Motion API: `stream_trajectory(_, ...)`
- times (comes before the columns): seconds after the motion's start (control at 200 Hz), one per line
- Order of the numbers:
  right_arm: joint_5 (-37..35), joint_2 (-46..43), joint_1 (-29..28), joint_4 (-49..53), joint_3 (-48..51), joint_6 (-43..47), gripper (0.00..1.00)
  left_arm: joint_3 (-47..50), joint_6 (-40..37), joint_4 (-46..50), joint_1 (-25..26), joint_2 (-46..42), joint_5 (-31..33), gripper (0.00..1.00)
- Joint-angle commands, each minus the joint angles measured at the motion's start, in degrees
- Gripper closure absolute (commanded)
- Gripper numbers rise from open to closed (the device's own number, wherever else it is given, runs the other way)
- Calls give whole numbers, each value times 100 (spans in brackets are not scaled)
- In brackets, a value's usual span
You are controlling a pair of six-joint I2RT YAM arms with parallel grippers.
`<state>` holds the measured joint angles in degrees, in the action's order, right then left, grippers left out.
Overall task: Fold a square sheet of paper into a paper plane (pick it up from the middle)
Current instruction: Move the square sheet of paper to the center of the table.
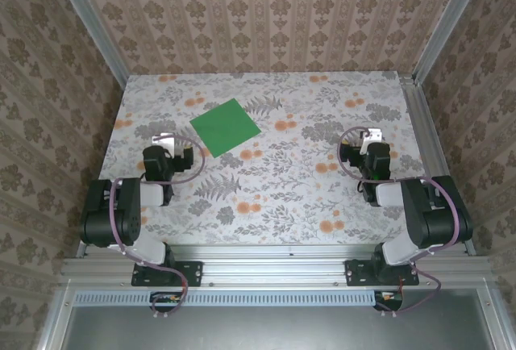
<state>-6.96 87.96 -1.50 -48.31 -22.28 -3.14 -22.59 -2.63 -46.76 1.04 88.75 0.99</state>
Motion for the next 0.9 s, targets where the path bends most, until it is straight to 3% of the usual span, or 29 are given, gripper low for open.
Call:
stream_trajectory(0.0,-59,-23,18,-205,-43,37,0,-79,-55,-175,-9,-72,-104,0)
stream_trajectory(0.44,0,-33,40,-221,-31,15,0,-60,-35,-211,-52,-93,-176,0)
stream_trajectory(0.545,96,-201,53,-129,-17,14,0,69,10,-221,-25,-425,9,0)
stream_trajectory(0.77,748,-1475,79,1434,-372,181,0,-740,206,2171,38,-1640,88,0)
stream_trajectory(0.895,1416,-2109,79,2257,-640,-53,0,-1503,606,3744,50,-1905,-293,0)
